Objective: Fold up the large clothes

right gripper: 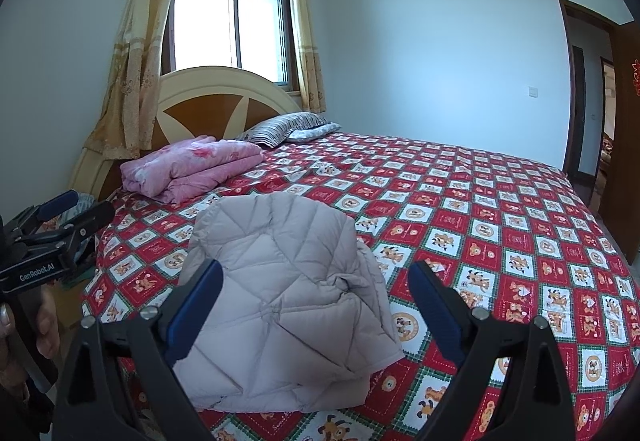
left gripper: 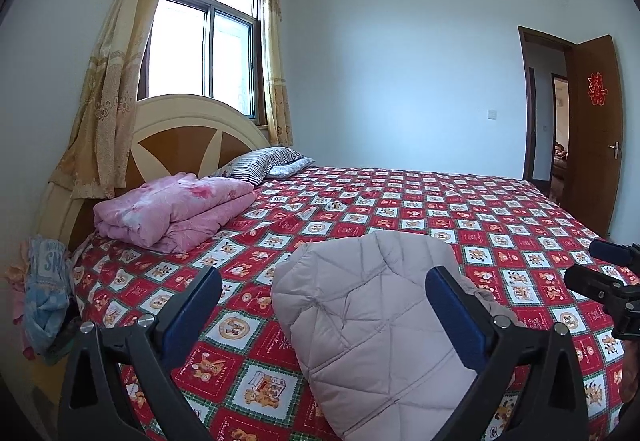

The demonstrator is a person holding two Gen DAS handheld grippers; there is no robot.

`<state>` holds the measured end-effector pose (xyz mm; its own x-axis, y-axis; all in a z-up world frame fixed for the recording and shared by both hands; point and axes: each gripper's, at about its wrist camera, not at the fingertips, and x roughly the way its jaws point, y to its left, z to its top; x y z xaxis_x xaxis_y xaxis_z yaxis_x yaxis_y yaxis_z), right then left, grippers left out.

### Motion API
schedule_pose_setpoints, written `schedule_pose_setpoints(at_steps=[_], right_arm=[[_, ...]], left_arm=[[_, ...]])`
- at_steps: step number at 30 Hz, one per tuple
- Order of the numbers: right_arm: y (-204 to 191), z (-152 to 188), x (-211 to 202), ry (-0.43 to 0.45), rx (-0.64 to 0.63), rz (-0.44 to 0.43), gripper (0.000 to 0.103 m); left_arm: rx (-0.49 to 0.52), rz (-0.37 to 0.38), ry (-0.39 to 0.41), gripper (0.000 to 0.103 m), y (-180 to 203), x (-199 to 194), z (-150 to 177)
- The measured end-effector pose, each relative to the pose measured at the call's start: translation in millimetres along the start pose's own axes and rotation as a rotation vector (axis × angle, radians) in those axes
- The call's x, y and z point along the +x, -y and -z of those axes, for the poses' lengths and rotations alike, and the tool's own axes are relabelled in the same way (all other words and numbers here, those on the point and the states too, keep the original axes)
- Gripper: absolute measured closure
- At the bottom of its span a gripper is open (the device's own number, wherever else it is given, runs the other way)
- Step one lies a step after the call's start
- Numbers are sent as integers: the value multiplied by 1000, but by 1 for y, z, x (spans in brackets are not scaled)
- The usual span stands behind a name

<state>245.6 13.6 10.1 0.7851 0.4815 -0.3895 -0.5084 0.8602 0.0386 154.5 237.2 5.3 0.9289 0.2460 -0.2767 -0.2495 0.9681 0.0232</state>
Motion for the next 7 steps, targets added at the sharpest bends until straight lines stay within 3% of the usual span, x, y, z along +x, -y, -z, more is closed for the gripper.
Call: schedule_pose_setpoints(at_steps=[7], right_arm=[[1, 1, -1, -4, 0, 0, 7]], left_arm=[[41, 6, 23, 1, 6, -2, 1]])
